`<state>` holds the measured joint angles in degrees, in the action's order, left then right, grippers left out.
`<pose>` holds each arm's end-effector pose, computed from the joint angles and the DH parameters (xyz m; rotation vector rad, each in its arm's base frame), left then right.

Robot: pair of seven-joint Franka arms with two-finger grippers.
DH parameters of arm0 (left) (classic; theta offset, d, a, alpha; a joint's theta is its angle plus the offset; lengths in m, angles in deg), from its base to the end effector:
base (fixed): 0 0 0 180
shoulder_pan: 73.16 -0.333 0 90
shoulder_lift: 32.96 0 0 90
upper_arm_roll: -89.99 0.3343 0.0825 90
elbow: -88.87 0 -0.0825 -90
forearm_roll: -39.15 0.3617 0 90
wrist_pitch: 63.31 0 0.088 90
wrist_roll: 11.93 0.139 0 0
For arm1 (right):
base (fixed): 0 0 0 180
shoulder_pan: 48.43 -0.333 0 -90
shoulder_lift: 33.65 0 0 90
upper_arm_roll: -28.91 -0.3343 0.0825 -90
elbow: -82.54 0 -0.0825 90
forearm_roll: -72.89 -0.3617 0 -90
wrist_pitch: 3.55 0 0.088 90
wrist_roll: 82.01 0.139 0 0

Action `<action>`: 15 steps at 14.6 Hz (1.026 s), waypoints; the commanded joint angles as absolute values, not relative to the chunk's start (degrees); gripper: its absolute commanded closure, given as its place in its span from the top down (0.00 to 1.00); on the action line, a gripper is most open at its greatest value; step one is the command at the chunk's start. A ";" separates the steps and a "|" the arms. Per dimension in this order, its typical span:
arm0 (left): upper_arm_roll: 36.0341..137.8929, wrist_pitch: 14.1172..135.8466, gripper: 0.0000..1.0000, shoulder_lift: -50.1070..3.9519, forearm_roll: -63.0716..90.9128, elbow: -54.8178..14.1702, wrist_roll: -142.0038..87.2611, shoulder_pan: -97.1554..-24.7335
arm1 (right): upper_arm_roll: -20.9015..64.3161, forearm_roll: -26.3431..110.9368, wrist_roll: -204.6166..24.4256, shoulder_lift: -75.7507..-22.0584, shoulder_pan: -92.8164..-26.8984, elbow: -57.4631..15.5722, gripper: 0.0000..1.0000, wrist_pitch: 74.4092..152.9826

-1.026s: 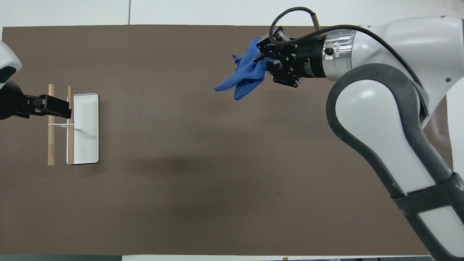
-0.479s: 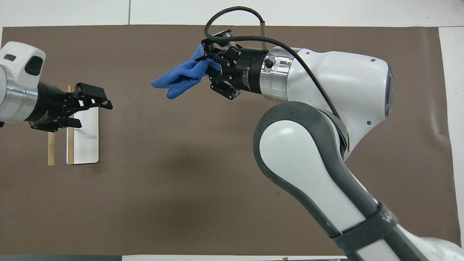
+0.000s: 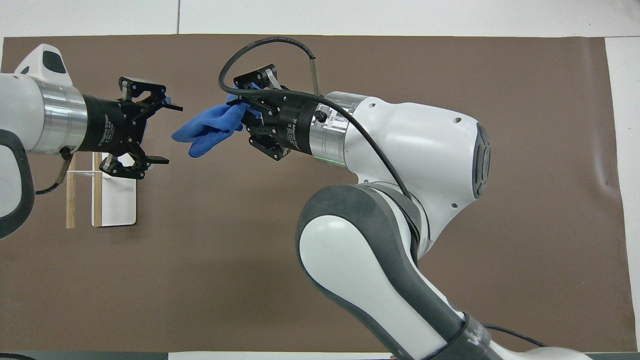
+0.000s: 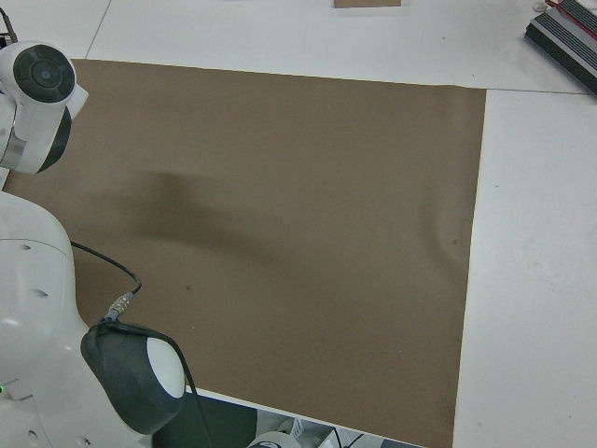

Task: Right arm passes towel to left arm to hang
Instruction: 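Carry the towel toward the left gripper and close the left gripper on it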

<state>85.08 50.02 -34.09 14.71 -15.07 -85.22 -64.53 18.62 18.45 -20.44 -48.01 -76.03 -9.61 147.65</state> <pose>0.5360 -0.1689 0.5565 2.2594 1.5085 -0.2023 0.5594 0.4065 0.5738 -1.7798 1.1054 0.1677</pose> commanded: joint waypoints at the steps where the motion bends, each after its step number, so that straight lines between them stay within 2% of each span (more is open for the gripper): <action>1: 85.51 52.17 1.00 -33.75 11.91 -16.50 -94.08 -62.18 | 18.54 17.43 -20.13 -48.50 -75.59 -9.04 0.00 148.06; 7: 85.51 60.34 0.98 -32.09 7.77 -18.44 -99.73 -60.15 | 18.54 17.52 -20.22 -48.42 -75.68 -9.74 0.00 148.15; 8: 85.42 61.65 0.69 -31.65 7.25 -18.61 -99.73 -60.33 | 18.54 17.52 -20.22 -48.33 -75.68 -10.00 0.00 148.15; 9: 85.51 62.01 0.32 -30.95 3.93 -18.62 -99.73 -60.85 | 18.54 17.52 -20.31 -48.33 -75.59 -10.27 0.00 148.15; 10: 85.60 62.19 0.04 -30.85 1.73 -18.62 -99.73 -61.20 | 18.54 17.52 -20.31 -48.33 -75.59 -10.27 0.00 148.06; 11: 85.60 62.37 0.00 -30.77 1.27 -18.62 -99.73 -61.21 | 18.54 17.52 -20.31 -48.24 -75.59 -10.36 0.00 148.06; 15: 85.60 62.02 0.00 -30.85 1.18 -18.53 -99.82 -61.38 | 18.54 17.52 -20.31 -48.24 -75.59 -10.36 0.00 148.06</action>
<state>85.57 61.11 -30.18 2.27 -17.56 -99.31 -61.19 18.82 18.45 -20.44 -48.49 -75.88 -9.93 147.65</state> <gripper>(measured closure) 0.753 0.859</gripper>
